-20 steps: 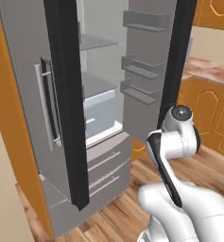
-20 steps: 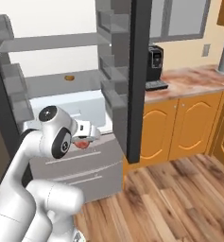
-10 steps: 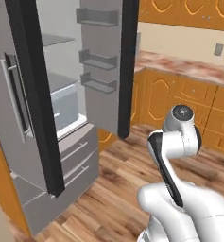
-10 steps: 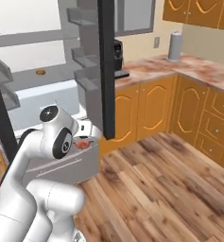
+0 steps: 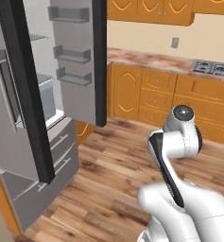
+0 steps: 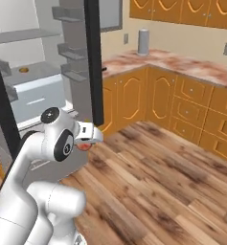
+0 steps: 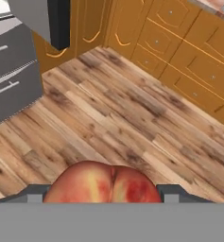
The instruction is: Pick up the peach and kiwi from the fridge and place one fruit on each plate on the dining counter.
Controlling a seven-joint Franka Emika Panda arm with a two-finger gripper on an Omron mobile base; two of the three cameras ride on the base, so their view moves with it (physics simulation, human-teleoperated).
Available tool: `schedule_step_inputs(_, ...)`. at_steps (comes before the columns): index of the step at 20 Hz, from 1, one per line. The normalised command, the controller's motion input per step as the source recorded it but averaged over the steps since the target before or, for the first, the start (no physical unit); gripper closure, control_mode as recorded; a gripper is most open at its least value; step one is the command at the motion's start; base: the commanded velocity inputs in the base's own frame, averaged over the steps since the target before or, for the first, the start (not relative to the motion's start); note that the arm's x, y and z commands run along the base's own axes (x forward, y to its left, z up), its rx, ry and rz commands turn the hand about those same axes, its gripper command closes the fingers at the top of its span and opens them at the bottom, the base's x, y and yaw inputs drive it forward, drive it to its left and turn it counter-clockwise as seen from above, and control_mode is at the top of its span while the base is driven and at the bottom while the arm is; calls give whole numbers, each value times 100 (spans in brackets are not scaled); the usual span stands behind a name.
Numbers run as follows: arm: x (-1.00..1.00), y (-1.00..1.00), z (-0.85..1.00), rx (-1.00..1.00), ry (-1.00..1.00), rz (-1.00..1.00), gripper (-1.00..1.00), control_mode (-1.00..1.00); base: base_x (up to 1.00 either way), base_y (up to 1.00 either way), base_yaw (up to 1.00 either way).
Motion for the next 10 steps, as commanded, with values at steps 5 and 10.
schedule_step_inputs(5, 0, 0, 0, 0, 0, 0, 100, 100, -75, 20, -35)
schedule_step_inputs(10, 0, 0, 0, 0, 0, 0, 100, 100, -73, 17, -34)
